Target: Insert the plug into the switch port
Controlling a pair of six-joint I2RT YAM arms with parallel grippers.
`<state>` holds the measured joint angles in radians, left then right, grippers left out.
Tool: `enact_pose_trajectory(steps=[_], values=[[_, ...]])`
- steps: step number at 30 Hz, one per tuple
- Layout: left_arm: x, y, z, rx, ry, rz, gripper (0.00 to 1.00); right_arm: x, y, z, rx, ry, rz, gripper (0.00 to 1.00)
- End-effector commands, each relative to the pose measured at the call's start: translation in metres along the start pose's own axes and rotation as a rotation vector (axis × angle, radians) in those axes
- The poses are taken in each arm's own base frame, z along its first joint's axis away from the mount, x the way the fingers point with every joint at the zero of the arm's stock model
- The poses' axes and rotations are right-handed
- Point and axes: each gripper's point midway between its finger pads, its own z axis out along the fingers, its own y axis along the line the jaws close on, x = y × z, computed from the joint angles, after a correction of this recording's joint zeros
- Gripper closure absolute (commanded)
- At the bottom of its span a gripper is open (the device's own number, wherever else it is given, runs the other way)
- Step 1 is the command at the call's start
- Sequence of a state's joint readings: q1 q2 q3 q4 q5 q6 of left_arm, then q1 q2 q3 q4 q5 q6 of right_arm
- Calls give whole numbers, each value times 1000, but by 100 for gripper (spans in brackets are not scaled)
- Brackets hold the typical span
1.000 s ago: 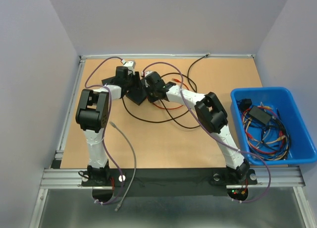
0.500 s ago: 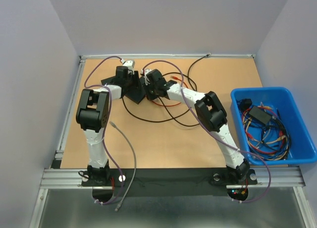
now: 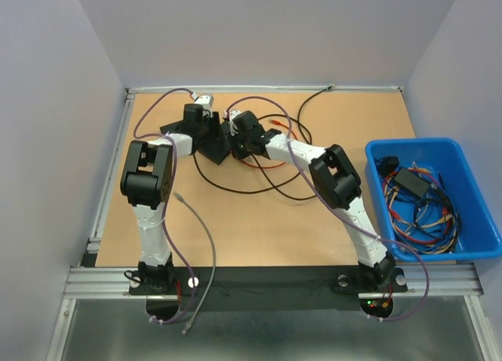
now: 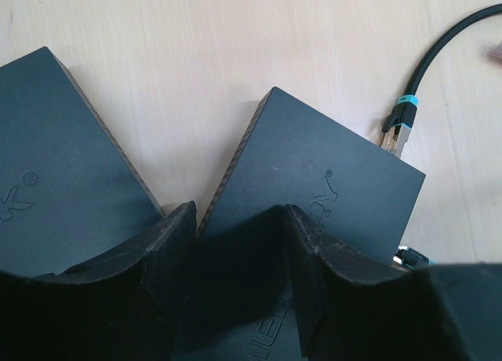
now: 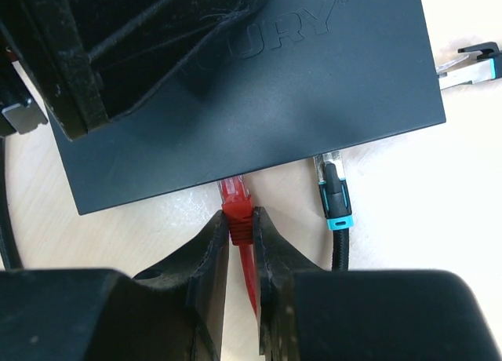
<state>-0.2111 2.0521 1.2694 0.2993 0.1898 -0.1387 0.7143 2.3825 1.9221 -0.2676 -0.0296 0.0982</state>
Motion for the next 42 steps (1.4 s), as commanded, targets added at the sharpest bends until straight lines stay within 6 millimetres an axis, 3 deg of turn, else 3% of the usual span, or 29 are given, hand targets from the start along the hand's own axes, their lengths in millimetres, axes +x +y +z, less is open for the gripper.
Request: enact_pose_trajectory(steps=[1,10,14,17,22,30,37,42], values=[[161,-69,-37,191,557,-88,47,-177,21,-78,-65,-616,28,98],[159,-73,-38,211,554,-77,47,-156,12,-96,-11,-606,59,94],[158,-72,-38,208,552,-80,48,-150,10,-102,-4,-600,61,82],[154,-70,-37,193,536,-80,48,-146,9,-107,1,-598,68,67],[142,-65,-36,152,501,-100,47,-139,9,-111,-3,-586,65,57],[89,-48,-39,43,393,-107,46,-137,11,-132,-13,-597,66,52],[35,-34,-51,-37,272,-140,46,-128,20,-175,-57,-610,95,51],[-11,-36,-74,-45,135,-159,46,-104,43,-211,-109,-604,115,50]])
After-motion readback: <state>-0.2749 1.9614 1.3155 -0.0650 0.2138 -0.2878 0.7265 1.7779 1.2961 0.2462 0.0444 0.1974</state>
